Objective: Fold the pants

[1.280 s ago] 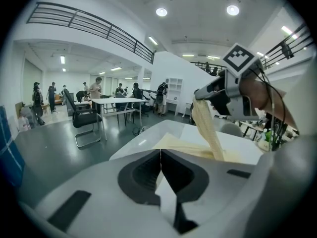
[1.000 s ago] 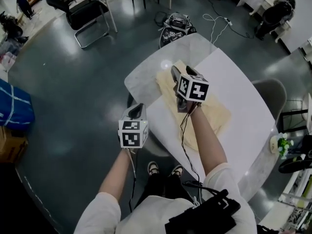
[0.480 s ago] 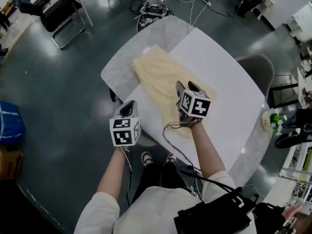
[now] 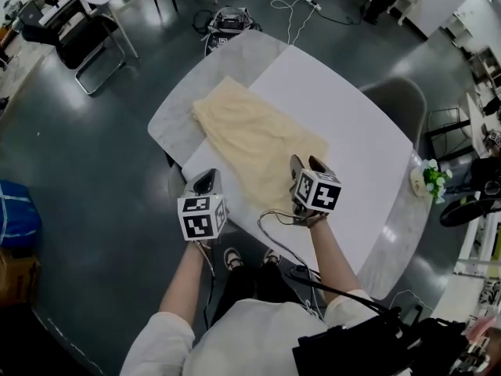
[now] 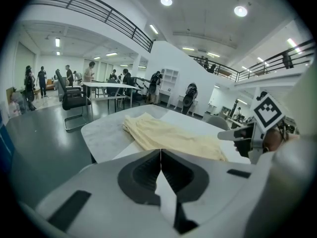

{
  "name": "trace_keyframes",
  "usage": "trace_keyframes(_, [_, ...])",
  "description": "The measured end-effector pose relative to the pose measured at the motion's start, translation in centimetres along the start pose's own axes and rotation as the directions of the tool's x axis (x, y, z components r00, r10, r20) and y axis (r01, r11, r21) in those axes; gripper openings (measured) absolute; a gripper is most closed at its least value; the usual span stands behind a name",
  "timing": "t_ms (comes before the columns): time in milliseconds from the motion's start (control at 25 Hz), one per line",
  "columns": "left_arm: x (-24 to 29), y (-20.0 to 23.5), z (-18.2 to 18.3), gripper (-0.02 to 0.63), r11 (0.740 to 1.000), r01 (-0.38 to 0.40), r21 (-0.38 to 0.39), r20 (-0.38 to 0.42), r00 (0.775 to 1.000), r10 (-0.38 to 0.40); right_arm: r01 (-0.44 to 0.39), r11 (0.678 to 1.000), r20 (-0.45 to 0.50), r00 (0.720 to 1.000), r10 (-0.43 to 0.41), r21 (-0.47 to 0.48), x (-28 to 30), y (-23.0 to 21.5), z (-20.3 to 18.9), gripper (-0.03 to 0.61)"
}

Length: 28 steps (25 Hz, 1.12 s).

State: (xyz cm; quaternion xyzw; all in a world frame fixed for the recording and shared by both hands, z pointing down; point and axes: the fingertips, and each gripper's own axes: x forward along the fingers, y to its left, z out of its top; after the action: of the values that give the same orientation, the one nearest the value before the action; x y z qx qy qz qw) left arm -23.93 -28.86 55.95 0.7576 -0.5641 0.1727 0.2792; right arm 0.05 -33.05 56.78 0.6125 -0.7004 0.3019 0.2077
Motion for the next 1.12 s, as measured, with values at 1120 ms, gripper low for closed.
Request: trace_keyframes(1120, [1.7,-5.4,-6.9,0.009,0.999,-0.037,-0.014,-0.089,0.995,0.036,0.066,0.988,-0.135,0.990,-0.047,0.138,0.6,-8.3,-8.6,0.006])
